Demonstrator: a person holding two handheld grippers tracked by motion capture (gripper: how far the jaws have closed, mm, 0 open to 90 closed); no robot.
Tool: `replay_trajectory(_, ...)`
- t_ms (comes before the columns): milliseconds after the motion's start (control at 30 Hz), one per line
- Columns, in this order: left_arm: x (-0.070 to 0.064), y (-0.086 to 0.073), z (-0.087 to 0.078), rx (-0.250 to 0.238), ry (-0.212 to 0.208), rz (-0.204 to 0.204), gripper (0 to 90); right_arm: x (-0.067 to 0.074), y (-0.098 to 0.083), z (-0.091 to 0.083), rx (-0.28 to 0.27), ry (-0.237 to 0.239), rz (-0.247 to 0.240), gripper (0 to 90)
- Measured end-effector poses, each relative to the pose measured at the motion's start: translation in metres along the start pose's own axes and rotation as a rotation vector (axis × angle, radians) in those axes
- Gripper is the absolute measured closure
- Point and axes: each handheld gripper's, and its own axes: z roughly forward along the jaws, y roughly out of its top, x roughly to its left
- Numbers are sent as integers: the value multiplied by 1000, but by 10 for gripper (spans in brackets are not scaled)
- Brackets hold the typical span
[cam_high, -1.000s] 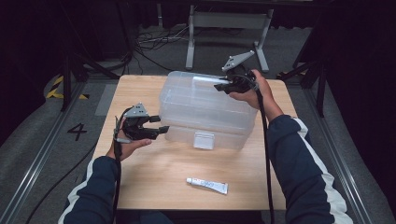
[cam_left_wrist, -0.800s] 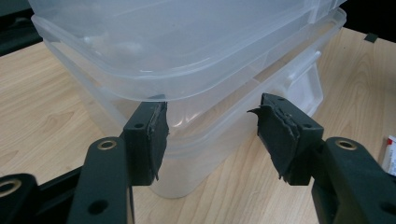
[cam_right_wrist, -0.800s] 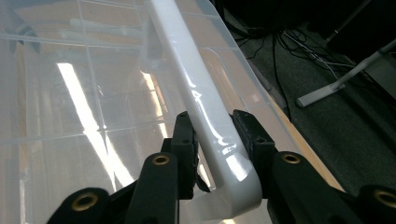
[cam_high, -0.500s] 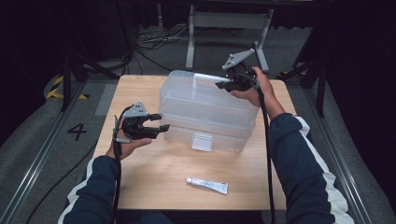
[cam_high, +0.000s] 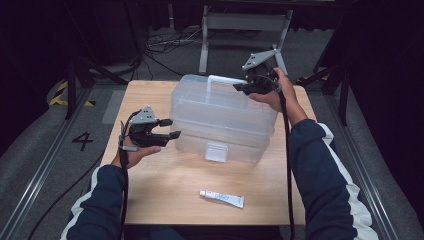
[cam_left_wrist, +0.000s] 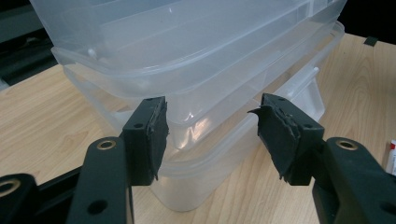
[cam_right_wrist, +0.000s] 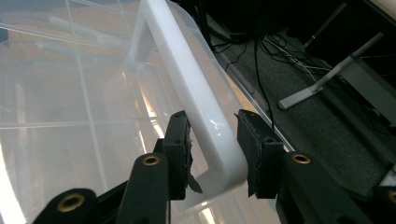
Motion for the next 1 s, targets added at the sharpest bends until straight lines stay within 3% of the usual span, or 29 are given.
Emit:
replay_trajectory(100,0,1,0,12,2,10,424,0,-1,-8,-5,-20,-6,651)
replay_trajectory(133,0,1,0,17,2,12,424,0,-3,-14,-30,-25,-3,655)
replay_trajectory(233,1,2,0,28,0,16,423,-4,-9,-28,-82,-38,48,648)
replay_trajectory(333,0,3,0,37,1,18,422,-4,-18,-40,-91,-52,43,636)
replay_trajectory(633,1,10,-1,46,9,26,416,-7,-58,-74,-154,-91,100,576)
replay_trajectory(933,2,12,0,44,7,24,417,-3,-100,-88,-165,-127,147,500)
replay_trajectory(1000,2,12,2,63,7,22,416,1,-111,-90,-196,-132,160,504)
